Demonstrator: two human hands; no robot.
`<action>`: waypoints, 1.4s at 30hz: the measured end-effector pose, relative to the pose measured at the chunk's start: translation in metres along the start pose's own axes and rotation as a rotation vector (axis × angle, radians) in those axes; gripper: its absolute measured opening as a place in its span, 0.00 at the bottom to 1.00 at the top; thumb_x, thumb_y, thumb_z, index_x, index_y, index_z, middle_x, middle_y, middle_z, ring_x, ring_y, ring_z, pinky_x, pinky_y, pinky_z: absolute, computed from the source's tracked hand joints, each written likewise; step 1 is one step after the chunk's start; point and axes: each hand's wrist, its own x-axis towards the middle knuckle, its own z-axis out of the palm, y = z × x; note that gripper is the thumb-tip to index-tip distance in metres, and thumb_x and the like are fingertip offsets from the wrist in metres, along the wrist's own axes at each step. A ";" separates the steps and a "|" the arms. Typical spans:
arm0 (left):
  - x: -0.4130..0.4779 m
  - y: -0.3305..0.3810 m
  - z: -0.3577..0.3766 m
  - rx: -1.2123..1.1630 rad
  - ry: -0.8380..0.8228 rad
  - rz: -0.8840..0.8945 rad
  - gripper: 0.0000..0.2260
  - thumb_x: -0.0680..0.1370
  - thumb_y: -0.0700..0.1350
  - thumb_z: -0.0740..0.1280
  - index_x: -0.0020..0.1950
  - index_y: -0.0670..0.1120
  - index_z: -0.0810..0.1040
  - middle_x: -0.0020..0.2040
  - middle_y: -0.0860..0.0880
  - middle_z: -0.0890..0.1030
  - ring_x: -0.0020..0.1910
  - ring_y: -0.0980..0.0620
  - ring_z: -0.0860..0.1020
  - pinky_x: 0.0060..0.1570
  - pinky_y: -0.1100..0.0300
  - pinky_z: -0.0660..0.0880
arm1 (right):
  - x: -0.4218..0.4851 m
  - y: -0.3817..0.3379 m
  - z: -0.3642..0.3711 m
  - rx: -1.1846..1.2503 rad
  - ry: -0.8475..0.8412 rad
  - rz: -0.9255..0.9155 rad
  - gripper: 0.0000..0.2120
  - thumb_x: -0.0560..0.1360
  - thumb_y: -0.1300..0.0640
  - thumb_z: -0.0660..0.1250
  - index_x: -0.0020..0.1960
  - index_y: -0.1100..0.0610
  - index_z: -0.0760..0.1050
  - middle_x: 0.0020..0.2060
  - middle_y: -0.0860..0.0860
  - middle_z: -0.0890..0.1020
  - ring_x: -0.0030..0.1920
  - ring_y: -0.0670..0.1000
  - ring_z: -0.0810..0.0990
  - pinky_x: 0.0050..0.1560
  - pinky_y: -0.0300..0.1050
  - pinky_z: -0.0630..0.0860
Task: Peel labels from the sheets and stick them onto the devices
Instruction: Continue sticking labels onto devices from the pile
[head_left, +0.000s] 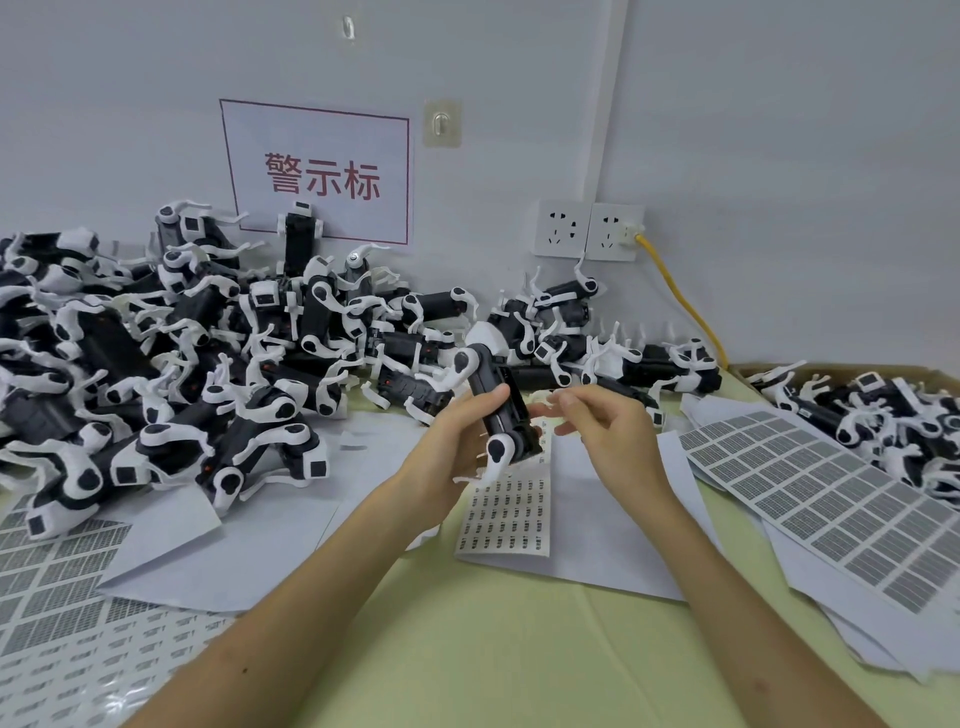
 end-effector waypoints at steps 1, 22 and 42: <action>0.000 0.000 0.001 0.039 -0.010 0.011 0.23 0.79 0.57 0.67 0.69 0.45 0.79 0.67 0.45 0.83 0.68 0.43 0.80 0.63 0.54 0.78 | 0.000 -0.001 -0.001 0.031 -0.013 0.021 0.09 0.82 0.60 0.66 0.50 0.55 0.85 0.44 0.46 0.88 0.43 0.42 0.86 0.41 0.29 0.75; 0.004 -0.009 -0.003 0.199 0.068 0.079 0.21 0.74 0.52 0.73 0.63 0.44 0.82 0.61 0.44 0.85 0.61 0.41 0.83 0.71 0.37 0.72 | 0.001 -0.006 -0.002 -0.025 -0.061 0.045 0.13 0.76 0.59 0.75 0.38 0.42 0.83 0.39 0.44 0.85 0.36 0.47 0.83 0.37 0.32 0.75; 0.009 -0.015 -0.002 0.293 0.162 0.090 0.16 0.72 0.55 0.76 0.56 0.50 0.84 0.50 0.47 0.88 0.54 0.43 0.86 0.60 0.49 0.79 | -0.005 0.002 0.006 -0.322 -0.077 -0.081 0.10 0.74 0.57 0.74 0.38 0.47 0.77 0.37 0.39 0.82 0.33 0.45 0.80 0.32 0.32 0.71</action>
